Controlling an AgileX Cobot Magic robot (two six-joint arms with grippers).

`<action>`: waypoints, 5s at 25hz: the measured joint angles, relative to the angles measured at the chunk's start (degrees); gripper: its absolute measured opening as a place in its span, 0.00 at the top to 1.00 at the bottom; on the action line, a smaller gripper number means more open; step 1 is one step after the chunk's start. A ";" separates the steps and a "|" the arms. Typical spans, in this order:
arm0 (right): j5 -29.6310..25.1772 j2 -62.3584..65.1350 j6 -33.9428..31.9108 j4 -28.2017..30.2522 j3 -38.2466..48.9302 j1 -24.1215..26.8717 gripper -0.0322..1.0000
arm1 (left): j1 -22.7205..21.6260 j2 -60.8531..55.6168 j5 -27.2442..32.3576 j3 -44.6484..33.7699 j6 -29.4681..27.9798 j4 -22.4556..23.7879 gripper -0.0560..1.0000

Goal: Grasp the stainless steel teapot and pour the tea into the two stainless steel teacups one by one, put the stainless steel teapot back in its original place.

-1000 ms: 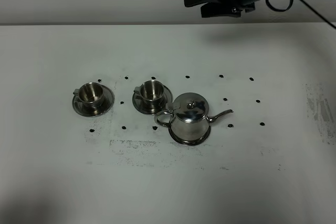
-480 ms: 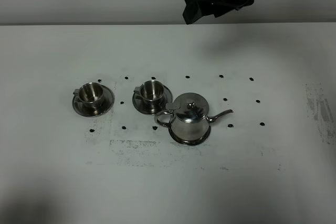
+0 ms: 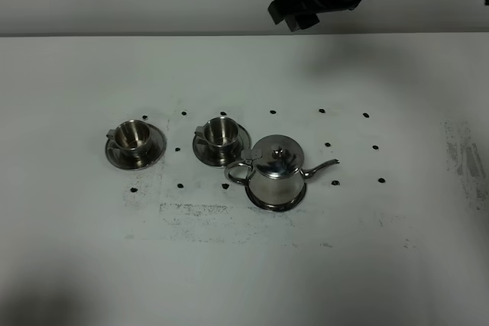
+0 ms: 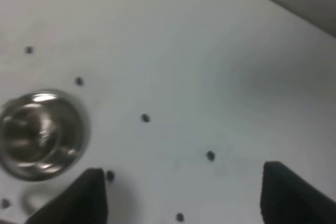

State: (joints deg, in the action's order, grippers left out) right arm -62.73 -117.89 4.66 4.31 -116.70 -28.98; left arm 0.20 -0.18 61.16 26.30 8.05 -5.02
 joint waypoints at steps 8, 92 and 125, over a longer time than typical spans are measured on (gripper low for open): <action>5.90 -1.87 -2.28 4.79 4.85 -4.27 0.40 | 0.00 0.00 0.00 0.00 0.00 0.00 0.32; 3.99 -7.99 -13.87 31.38 18.74 -28.69 0.47 | 0.00 0.00 0.00 0.00 0.01 0.00 0.32; 6.19 -10.86 -14.87 41.25 18.02 -26.96 0.47 | 0.00 0.00 0.05 0.00 -0.04 0.00 0.32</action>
State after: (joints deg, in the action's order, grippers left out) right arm -56.54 -128.75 -10.21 45.56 -98.68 -55.94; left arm 0.20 -0.18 61.22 26.30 8.00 -5.02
